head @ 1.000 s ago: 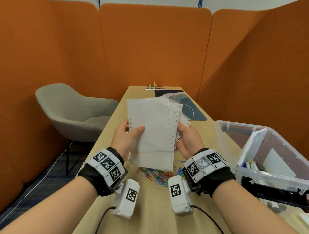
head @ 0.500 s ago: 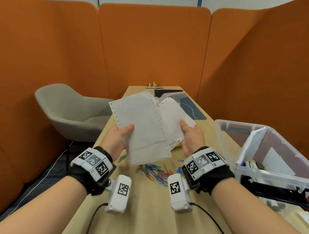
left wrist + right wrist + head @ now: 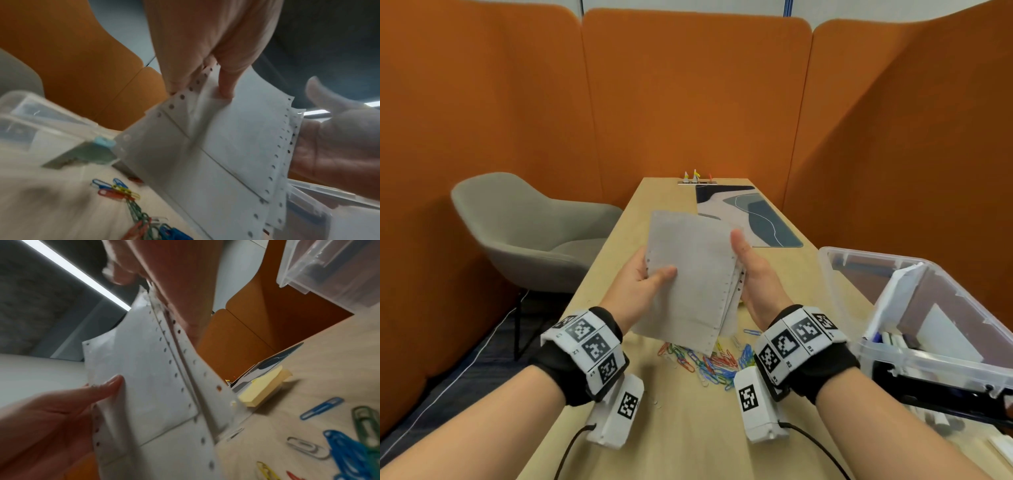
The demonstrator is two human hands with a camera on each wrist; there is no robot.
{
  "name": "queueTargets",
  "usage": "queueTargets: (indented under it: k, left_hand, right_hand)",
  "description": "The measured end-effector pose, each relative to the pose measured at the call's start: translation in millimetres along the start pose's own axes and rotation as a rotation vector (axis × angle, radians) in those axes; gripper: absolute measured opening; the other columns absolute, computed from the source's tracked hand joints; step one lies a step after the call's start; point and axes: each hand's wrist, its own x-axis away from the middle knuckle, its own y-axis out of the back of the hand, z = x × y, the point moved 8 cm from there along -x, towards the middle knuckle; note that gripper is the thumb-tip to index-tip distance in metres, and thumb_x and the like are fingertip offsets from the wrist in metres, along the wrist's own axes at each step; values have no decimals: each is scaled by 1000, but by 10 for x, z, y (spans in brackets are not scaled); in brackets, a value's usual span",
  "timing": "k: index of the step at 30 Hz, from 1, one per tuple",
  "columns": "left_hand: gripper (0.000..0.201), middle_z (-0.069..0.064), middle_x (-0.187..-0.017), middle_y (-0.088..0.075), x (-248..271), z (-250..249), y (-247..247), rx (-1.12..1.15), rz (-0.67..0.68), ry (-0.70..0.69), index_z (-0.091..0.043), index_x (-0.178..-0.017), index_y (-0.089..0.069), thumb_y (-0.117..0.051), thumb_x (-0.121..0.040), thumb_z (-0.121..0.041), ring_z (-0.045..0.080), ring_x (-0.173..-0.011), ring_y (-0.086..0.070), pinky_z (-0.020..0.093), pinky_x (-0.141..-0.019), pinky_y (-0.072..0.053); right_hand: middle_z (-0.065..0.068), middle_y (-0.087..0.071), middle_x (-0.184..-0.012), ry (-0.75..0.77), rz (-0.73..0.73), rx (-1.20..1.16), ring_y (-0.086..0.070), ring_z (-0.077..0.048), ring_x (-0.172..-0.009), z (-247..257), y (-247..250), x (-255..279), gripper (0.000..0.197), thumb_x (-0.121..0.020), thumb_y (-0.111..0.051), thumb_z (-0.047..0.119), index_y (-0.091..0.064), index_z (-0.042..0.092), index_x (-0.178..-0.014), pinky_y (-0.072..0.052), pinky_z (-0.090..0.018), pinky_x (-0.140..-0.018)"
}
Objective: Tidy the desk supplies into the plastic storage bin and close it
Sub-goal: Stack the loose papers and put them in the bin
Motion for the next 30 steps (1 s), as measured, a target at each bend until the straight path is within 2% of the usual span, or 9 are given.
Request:
queueTargets:
  k: [3,6,8,11,16,20,23,26,30]
  left_hand:
    - [49,-4,-104,-65,-4,48,26,91,-53,-19,-25,-119,-40,-58,-85,7,10,-95,-64,27,-81,-53]
    - [71,-4,-102,-67,5,162,0,158,1,38,-24,-128,-37,-66,-74,13,10,-92,-66,18,-70,-56]
    - [71,4,-105,-68,25,234,17,172,32,86,-15,-124,-46,-73,-63,11,20,-97,-65,22,-72,-57]
    - [69,12,-110,-70,84,367,15,129,95,176,-8,-116,-57,-76,-51,2,26,-102,-66,34,-82,-56]
    - [56,4,-90,-75,125,388,-122,98,119,170,-9,-99,-66,-75,-46,6,18,-83,-68,21,-64,-56]
    - [57,9,-93,-71,32,230,-93,142,89,113,-3,-103,-64,-75,-48,7,17,-82,-66,23,-70,-57]
    - [58,3,-85,-63,14,216,-48,144,83,104,-12,-97,-59,-77,-47,11,13,-76,-59,16,-60,-51]
    - [65,11,-98,-67,77,299,-105,103,129,149,-4,-107,-61,-76,-44,4,18,-88,-60,25,-71,-52]
    - [63,10,-97,-68,150,343,-265,75,158,151,-2,-106,-63,-75,-44,1,17,-87,-61,21,-67,-50]
  right_hand:
    - [-4,-70,-98,73,-5,48,-69,-12,-81,-7,37,15,34,-77,-68,0,-61,8,-109,-57,-22,-72]
    - [-4,-67,-86,70,-7,157,-66,-3,-65,-82,64,21,36,-72,-64,-18,-63,8,-96,-56,-19,-63]
    - [-5,-68,-84,57,23,168,-66,-3,-63,-143,73,41,37,-68,-66,-19,-64,11,-90,-56,-19,-63]
    - [-8,-70,-90,5,72,192,-67,-12,-74,-287,59,86,46,-55,-77,-8,-66,6,-98,-57,-23,-67]
    - [-1,-70,-85,11,63,187,-66,-4,-69,-357,-12,88,44,-47,-76,-2,-66,18,-86,-54,-19,-64]
    - [1,-69,-81,72,53,185,-64,-5,-68,-162,-6,73,41,-55,-77,-7,-67,19,-85,-54,-24,-69]
    - [2,-65,-77,100,45,208,-60,-3,-65,-92,60,88,39,-64,-72,-14,-68,19,-84,-52,-18,-64]
    - [1,-65,-81,87,30,211,-59,-7,-72,-135,90,124,39,-68,-69,-14,-68,20,-87,-52,-17,-64]
    - [12,-67,-68,69,36,229,-59,5,-61,-211,-6,171,35,-69,-68,-16,-68,17,-80,-47,-11,-60]
